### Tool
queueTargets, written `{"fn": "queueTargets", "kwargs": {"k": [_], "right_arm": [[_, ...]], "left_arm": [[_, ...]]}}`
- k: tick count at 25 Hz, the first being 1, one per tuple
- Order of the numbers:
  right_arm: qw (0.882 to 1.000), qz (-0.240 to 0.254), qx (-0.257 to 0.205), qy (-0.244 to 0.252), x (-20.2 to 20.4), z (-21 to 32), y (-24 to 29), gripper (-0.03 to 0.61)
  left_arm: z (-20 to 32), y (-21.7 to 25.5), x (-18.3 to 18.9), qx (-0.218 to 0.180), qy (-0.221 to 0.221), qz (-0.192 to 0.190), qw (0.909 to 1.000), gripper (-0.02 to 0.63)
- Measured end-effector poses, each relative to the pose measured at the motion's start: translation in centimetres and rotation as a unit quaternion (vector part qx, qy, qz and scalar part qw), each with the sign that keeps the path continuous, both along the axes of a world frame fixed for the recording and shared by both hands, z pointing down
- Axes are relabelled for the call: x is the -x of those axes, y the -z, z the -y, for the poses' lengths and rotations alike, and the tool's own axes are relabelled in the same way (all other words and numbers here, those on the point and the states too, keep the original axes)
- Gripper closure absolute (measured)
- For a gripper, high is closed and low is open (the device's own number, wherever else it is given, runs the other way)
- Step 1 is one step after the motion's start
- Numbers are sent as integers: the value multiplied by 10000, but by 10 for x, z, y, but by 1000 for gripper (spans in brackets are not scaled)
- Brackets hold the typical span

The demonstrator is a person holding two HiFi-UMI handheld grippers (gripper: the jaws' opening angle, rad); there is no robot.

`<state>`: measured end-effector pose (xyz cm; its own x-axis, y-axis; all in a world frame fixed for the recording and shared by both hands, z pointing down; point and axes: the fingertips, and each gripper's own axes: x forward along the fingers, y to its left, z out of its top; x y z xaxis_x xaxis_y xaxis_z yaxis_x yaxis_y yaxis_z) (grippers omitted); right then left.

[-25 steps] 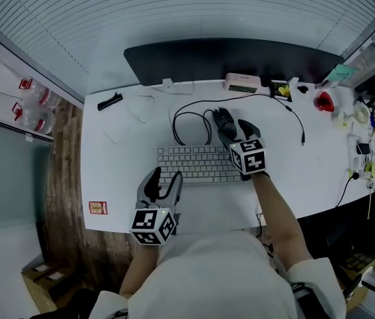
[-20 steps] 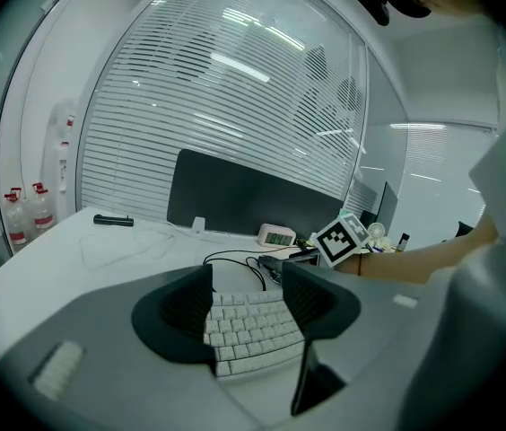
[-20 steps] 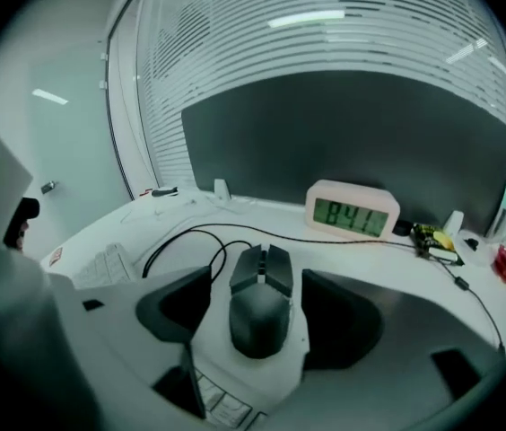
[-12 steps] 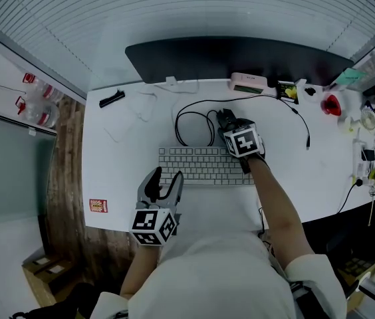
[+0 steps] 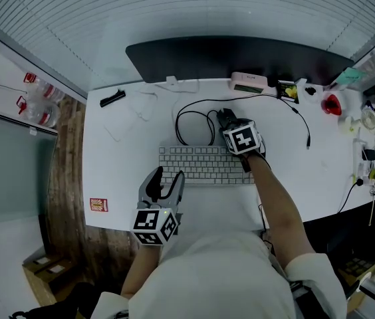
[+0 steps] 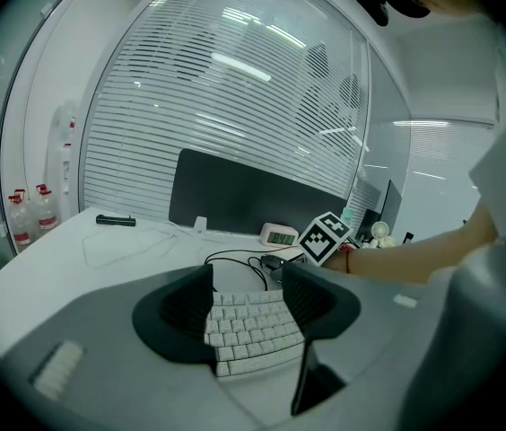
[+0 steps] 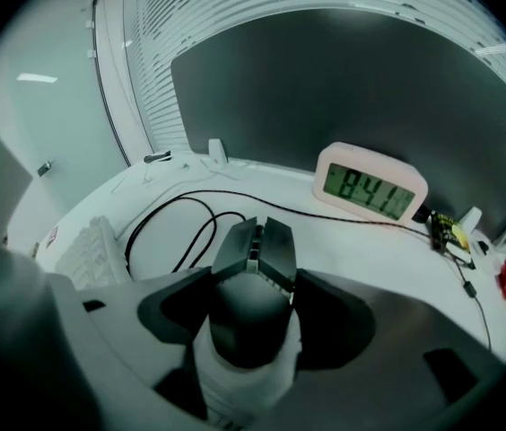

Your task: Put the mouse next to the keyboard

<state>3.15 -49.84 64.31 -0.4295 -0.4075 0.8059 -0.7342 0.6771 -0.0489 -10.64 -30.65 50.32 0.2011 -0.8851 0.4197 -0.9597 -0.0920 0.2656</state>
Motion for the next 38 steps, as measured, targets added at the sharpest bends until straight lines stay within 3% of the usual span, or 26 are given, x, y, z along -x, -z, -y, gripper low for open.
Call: {"fn": "queueTargets", "kwargs": {"k": [11, 20, 32, 38], "right_arm": [[9988, 90, -415, -244, -39, -6, 31, 296], [9943, -5, -579, -894, -98, -19, 42, 296], [9815, -120, -415, -1868, -180, -48, 30, 296], [9771, -221, -262, -2100, -206, -69, 17, 296]], "left_arm": [[-6, 7, -4, -96, -128, -19, 9999, 368], [-12, 12, -13, -175, -376, -55, 9991, 369], [-16, 10, -22, -175, -715, -98, 9972, 368], [-16, 10, -29, -187, -862, -131, 9960, 369]]}}
